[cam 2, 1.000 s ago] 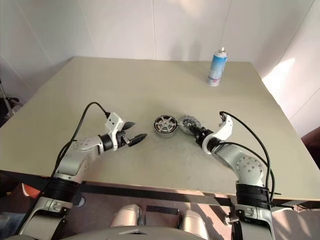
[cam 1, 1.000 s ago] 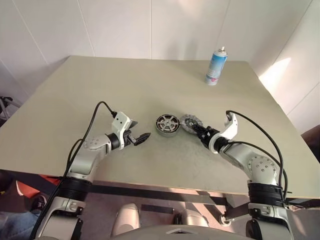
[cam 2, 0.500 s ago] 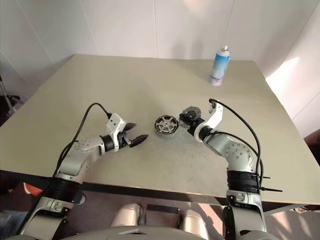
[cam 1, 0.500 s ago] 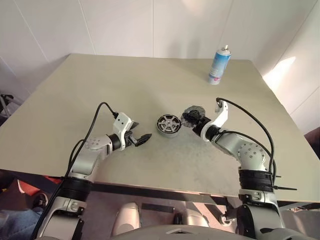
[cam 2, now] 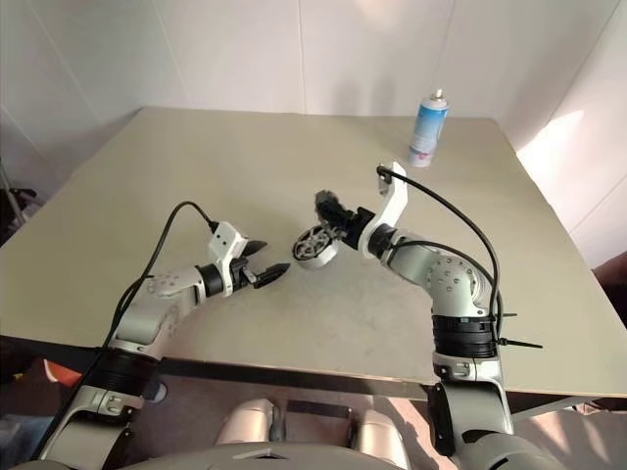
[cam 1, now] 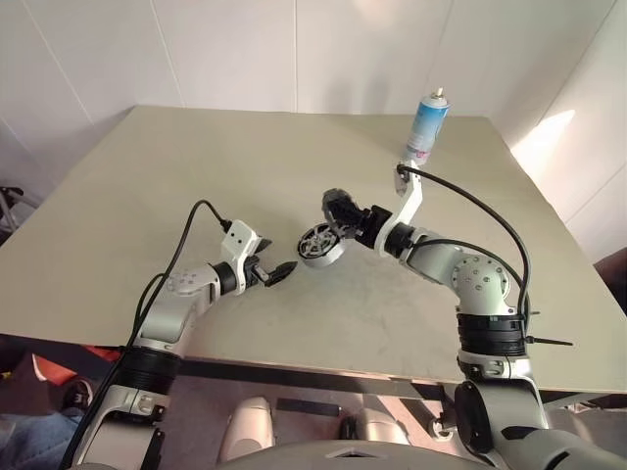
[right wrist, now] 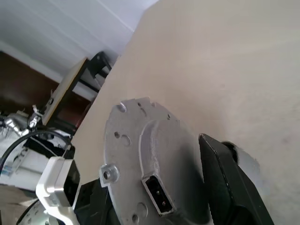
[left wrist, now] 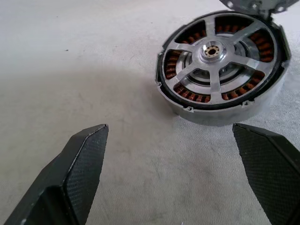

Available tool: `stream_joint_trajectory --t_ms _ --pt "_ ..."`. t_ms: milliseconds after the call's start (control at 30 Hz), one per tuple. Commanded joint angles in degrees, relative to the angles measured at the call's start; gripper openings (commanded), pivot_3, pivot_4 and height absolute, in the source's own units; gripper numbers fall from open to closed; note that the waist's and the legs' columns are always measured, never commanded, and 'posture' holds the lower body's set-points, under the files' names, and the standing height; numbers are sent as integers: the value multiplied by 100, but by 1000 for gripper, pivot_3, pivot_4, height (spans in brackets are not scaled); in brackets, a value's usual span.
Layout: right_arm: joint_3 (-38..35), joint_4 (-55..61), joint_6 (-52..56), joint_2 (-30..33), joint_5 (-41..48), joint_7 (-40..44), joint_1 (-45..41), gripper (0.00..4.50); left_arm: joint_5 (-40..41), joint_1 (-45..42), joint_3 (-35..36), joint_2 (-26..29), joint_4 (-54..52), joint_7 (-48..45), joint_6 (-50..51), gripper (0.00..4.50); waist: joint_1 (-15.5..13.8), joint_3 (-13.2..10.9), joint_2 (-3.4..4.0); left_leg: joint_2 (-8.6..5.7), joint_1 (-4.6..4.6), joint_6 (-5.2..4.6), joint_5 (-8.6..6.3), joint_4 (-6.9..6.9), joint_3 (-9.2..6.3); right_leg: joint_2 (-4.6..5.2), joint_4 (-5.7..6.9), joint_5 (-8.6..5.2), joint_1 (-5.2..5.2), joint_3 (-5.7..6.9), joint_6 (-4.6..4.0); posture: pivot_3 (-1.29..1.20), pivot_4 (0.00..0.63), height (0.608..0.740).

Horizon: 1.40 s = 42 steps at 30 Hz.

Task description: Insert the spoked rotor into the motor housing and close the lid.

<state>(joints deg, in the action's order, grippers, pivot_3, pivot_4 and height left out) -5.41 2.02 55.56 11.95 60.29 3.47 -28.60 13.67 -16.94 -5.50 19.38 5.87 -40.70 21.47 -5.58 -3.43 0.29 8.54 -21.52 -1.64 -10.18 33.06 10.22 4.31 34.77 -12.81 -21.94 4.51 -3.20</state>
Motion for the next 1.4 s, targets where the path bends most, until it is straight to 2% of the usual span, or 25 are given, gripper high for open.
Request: stream_joint_trajectory --t_ms 33,200,600,933,1400 --pt "200 124 37 -66 -267 237 -114 2271 14 -43 69 -2 -129 40 -83 4500 -2 0 0 0 -2 0 0 0 0 0 0 0 -1 0 0 0 0 740" --pt "442 149 7 -42 -844 371 -77 2271 23 9 84 12 -171 61 -72 4500 7 0 0 0 3 5 3 0 0 0 1 -3 2 0 6 0 0 740" --pt "388 442 -41 42 -1564 631 -51 2271 7 -52 61 17 -108 30 -82 4500 1 0 0 3 6 6 4 -1 0 -1 4 -2 1 0 5 0 0 740" --pt "-42 866 117 281 -1692 545 61 2271 -16 -113 42 1 -18 2 -105 4500 -4 -1 0 2 5 5 3 -1 0 -1 3 -2 1 0 5 0 0 740" --pt "-139 889 249 16 -1902 247 -116 2271 -88 -237 57 22 147 -23 -183 4500 -5 -1 0 2 6 4 3 -1 0 -1 2 -2 2 0 5 0 0 740"
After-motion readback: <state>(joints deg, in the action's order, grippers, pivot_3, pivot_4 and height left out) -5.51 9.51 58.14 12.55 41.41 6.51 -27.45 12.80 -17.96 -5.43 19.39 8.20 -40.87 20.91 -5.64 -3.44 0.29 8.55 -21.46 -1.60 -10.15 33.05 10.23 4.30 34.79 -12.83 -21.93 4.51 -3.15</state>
